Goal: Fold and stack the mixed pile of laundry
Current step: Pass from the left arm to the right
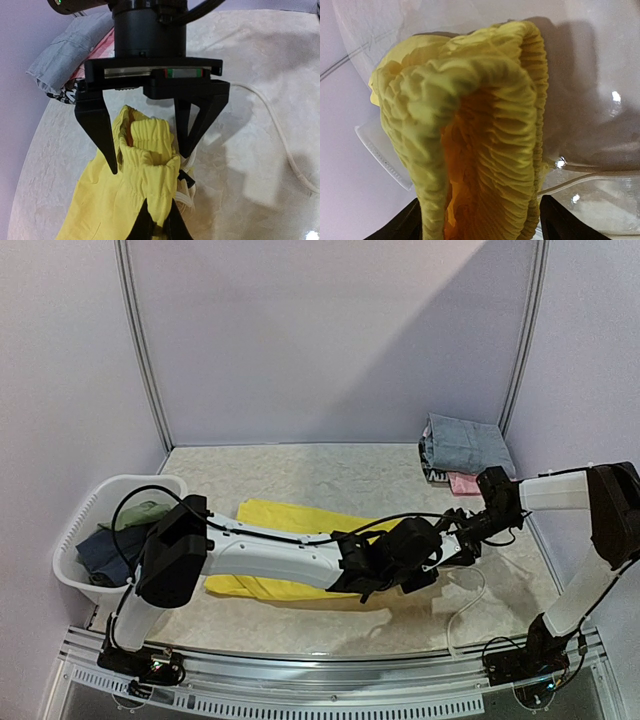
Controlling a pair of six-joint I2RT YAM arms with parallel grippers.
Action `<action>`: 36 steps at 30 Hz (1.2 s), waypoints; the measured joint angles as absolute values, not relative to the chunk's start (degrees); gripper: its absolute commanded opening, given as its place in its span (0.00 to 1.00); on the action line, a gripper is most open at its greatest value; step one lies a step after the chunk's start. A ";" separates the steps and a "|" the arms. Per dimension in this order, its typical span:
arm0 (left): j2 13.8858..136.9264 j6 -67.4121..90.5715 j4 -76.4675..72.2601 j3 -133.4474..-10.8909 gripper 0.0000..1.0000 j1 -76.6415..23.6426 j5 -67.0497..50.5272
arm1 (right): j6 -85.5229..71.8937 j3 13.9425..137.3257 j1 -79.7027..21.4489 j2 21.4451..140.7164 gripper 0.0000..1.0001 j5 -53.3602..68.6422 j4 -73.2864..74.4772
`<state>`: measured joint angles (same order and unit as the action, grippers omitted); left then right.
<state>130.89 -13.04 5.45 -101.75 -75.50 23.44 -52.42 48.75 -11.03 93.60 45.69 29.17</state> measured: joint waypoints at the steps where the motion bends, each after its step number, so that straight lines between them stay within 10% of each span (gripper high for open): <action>1: 130.89 -12.93 5.45 -101.75 0.00 -75.48 23.55 | -52.71 48.47 -11.05 93.60 0.82 45.74 28.95; 11: 130.89 -11.84 5.45 -101.75 0.00 -75.48 24.21 | -54.04 47.16 -11.20 93.60 0.66 45.58 25.98; 20: 130.89 -11.07 5.41 -101.67 0.00 -75.44 24.45 | -56.45 47.70 -11.25 93.60 0.11 44.03 22.13; 29: 127.98 -8.47 4.91 -96.82 0.97 -75.42 26.52 | -51.99 54.28 -11.35 94.17 0.00 42.04 27.00; 36: 118.65 -5.56 7.07 -90.45 1.00 -75.42 28.91 | -40.75 63.79 -11.35 95.26 0.00 37.36 38.48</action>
